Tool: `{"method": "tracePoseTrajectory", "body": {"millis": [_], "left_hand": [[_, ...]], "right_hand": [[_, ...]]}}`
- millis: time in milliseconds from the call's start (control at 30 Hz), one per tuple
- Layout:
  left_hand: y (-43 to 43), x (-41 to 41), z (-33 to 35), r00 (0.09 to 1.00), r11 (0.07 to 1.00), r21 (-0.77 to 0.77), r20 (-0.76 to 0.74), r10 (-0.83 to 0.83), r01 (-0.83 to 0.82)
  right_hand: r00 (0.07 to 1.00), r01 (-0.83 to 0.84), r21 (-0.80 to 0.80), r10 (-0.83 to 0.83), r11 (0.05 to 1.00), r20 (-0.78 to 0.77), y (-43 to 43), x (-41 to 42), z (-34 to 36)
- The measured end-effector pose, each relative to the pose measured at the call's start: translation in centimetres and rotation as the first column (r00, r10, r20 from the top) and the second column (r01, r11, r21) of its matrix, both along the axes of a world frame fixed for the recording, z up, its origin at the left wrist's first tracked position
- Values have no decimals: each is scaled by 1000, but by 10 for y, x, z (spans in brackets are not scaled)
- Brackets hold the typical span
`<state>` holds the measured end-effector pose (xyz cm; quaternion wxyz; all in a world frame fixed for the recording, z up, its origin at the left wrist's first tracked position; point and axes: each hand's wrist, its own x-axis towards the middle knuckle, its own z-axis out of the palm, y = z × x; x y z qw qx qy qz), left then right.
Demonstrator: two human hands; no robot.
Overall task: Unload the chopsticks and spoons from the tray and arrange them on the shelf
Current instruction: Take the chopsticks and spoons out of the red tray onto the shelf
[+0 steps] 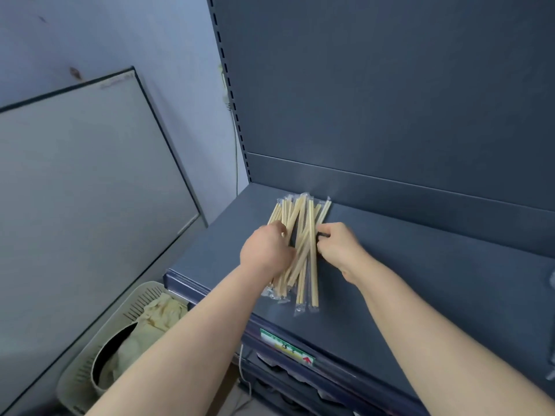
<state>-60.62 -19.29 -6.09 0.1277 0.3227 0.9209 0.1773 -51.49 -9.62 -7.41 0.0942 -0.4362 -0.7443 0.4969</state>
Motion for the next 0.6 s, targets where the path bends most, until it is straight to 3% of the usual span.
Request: {"method": "tracePoseTrajectory", "body": {"millis": [67,133,267,400,600], "left_hand": [[1,-4,3,998,1000,3,-49,-27,27],[2,-4,8,990,997,24,-123,-73,76],[3,15,10,901,953,-41,-316,-298,301],[9,51,-6,803,866,-62,-349,-484,496],[27,123,-10,702,744,-69,-282,-653,664]], "right_hand": [[1000,-17,57,16,998,17,0,2,4],[997,-63,214,50,975,66,-3,10,9],[900,-279,591,-9,757,436,-12,46,13],[803,-259,631,-200,732,561,-26,104,6],[727,-98,646,-389,757,566,-40,209,16]]}}
